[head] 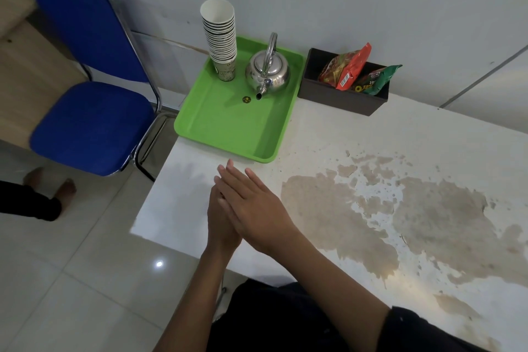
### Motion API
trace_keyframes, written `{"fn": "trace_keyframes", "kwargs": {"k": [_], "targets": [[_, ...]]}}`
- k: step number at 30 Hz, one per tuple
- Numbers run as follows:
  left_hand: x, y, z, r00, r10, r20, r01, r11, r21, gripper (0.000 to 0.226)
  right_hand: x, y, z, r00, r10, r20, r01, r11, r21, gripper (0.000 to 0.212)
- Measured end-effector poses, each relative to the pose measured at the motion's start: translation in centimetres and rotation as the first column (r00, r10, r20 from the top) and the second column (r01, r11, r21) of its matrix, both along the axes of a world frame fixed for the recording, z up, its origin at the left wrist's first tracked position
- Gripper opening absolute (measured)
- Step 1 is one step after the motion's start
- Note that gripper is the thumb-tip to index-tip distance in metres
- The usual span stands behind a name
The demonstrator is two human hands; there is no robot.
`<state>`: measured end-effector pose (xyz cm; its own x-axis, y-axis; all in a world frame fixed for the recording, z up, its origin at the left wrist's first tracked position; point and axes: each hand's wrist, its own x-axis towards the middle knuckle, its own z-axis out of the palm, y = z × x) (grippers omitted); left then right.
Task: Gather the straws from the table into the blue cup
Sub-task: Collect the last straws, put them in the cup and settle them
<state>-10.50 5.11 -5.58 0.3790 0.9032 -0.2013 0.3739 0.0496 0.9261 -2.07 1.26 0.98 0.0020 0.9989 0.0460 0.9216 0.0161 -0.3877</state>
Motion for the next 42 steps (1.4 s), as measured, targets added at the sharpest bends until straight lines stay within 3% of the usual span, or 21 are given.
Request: {"fn": "trace_keyframes", "kwargs": {"k": [3,6,9,12,16,23,28,31,33,35,36,38,40,42], "targets": [[-0.4,0.2,0.8,0.998,-0.003,-0.064,0.008,0.997,0.081,0.06,0.6,-0.5,-1.0,1.0,-0.006,0.025,0.006,1.0,0.014,0.045],[-0.6,0.3,1.1,1.0,0.007,0.007,-0.007,0.999,0.05,0.066,1.1,-0.8,-1.1,1.0,-0.006,0.024,0.006,1.0,0.007,0.046],[-0.6,0.0,2.0,0.999,0.005,0.044,-0.006,1.0,0.028,0.07,1.5,-0.9,-0.4,0.977,-0.046,-0.209,0.037,0.998,-0.044,0.045],[-0.9,0.2,2.2,0.998,0.008,0.065,-0.007,1.0,-0.018,0.085,1.9,-1.3,0.6,0.872,-0.162,-0.461,0.127,0.986,-0.106,0.048],[-1.7,0.2,2.2,0.993,-0.035,0.117,0.046,0.994,-0.098,0.097,2.8,-2.1,0.6,0.669,-0.375,-0.642,0.305,0.926,-0.224,0.042],[-2.5,0.2,3.2,0.988,-0.117,0.103,0.126,0.988,-0.086,0.085,3.5,-3.6,0.1,0.493,-0.525,-0.694,0.36,0.849,-0.387,0.037],[-1.6,0.2,4.9,0.969,0.099,0.228,-0.002,0.921,-0.389,0.059,3.4,-4.1,-0.6,0.335,-0.592,-0.733,0.367,0.799,-0.477,0.036],[-1.6,0.4,5.3,0.97,0.15,0.191,-0.06,0.91,-0.411,0.045,3.2,-3.9,-0.9,0.16,-0.638,-0.753,0.323,0.755,-0.571,0.037],[-1.7,0.5,5.4,0.971,0.17,0.17,-0.091,0.914,-0.397,0.043,3.1,-3.8,-1.1,0.103,-0.652,-0.751,0.307,0.739,-0.599,0.04],[-2.1,0.7,5.3,0.97,0.175,0.172,-0.106,0.931,-0.349,0.046,2.9,-3.9,-1.1,0.156,-0.631,-0.76,0.348,0.755,-0.556,0.04],[-2.3,0.7,5.3,0.975,0.153,0.161,-0.097,0.947,-0.307,0.049,2.7,-4.1,-0.7,0.233,-0.606,-0.761,0.371,0.778,-0.506,0.04],[-2.7,0.8,5.1,0.991,0.077,0.106,-0.05,0.971,-0.236,0.046,2.3,-4.4,-0.4,0.509,-0.52,-0.686,0.382,0.851,-0.36,0.043],[-2.8,0.8,4.9,0.997,0.019,0.077,-0.002,0.975,-0.22,0.043,1.9,-4.6,-1.0,0.788,-0.36,-0.5,0.292,0.933,-0.212,0.046],[-2.9,0.9,5.1,0.998,0.011,0.065,0.003,0.975,-0.222,0.045,1.7,-4.4,-2.0,0.879,-0.265,-0.397,0.205,0.961,-0.187,0.047]]}}
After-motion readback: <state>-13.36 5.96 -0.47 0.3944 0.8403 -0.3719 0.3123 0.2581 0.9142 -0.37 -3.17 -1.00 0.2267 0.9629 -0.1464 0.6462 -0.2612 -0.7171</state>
